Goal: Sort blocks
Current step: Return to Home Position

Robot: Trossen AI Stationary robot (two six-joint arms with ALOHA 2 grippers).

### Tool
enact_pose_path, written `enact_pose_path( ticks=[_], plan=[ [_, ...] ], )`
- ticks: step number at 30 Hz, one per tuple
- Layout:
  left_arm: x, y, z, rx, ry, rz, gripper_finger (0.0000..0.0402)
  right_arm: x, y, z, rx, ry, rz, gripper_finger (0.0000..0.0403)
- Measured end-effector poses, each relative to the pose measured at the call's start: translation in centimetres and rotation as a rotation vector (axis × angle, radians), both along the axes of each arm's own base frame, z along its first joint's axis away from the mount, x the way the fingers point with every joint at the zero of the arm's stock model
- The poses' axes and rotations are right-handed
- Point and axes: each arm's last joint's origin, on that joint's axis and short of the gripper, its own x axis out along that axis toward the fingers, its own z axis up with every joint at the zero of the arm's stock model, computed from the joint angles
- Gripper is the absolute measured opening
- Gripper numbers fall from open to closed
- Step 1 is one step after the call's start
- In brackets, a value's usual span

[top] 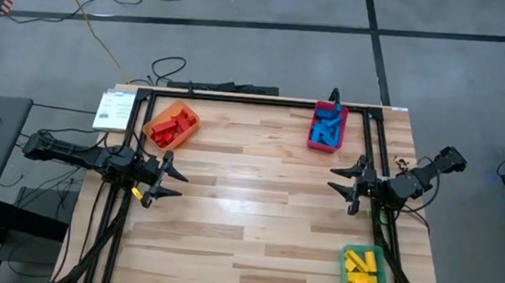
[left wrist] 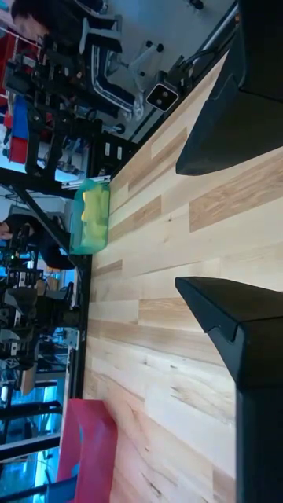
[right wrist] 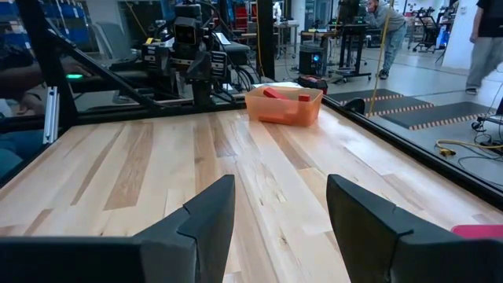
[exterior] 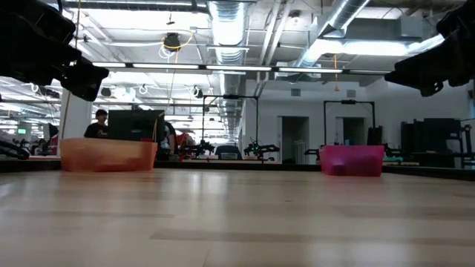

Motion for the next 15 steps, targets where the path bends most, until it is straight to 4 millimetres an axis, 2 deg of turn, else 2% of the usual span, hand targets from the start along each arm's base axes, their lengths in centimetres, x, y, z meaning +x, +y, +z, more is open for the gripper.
enact_pose_path(
  ticks=[15],
  plan=[
    [0.00,0.00,-0.02,0.000,0.001,0.000,0.0217,0.00,0.00,-0.01,0.000,0.001,0.000,0.0214]
  ],
)
